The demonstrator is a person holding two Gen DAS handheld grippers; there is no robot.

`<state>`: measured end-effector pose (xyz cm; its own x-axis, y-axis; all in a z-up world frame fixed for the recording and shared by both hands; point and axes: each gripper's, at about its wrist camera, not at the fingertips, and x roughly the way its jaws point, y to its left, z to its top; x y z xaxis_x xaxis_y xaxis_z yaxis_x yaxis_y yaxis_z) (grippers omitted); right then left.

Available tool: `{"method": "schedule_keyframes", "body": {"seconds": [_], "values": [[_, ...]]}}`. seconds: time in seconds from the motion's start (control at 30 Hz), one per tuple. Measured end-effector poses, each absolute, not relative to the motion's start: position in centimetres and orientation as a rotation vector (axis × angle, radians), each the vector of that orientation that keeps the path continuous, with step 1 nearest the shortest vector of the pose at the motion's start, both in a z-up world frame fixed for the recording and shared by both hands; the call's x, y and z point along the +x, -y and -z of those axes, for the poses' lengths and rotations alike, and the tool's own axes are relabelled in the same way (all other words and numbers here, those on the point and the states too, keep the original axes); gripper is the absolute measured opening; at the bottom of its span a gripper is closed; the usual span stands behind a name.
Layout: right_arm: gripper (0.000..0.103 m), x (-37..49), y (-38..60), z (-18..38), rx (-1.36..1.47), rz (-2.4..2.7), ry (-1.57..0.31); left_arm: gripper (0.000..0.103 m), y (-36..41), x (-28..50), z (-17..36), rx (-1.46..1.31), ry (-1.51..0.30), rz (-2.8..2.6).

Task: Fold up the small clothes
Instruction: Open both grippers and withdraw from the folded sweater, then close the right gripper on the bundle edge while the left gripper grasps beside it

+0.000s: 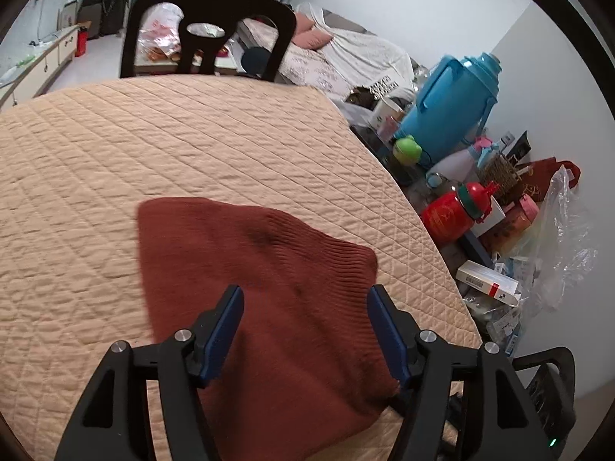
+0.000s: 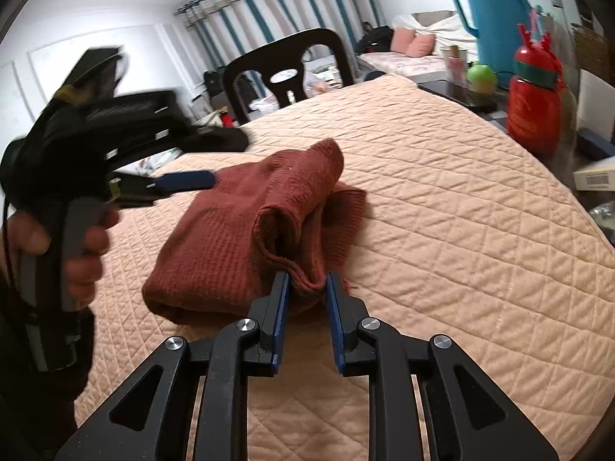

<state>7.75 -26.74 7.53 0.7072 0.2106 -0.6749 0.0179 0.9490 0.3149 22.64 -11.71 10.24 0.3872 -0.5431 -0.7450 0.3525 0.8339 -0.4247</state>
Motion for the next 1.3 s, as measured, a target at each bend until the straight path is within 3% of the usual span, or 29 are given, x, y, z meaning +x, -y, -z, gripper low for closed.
{"method": "schedule_keyframes", "body": {"seconds": [0.33, 0.6, 0.97, 1.2, 1.3], "values": [[0.020, 8.2, 25.5, -12.3, 0.249, -0.197, -0.599, 0.070, 8.6, 20.5, -9.6, -0.187, -1.005, 0.529], [0.020, 12.6, 23.8, -9.5, 0.127, -0.233, -0.753, 0.070, 8.0, 18.8, -8.2, -0.122, -1.010, 0.501], [0.020, 12.7, 25.9, -7.0, 0.182, -0.188, -0.819, 0.070, 7.4, 18.3, -5.4, -0.108, -1.062, 0.484], [0.037, 12.7, 27.1, -7.5, 0.257, -0.193, -0.831, 0.073, 7.2, 17.9, -5.7, -0.099, -1.041, 0.511], [0.054, 12.8, 28.2, -7.9, 0.317, -0.192, -0.817, 0.080, 6.9, 18.0, -6.3, -0.141, -1.023, 0.561]]}}
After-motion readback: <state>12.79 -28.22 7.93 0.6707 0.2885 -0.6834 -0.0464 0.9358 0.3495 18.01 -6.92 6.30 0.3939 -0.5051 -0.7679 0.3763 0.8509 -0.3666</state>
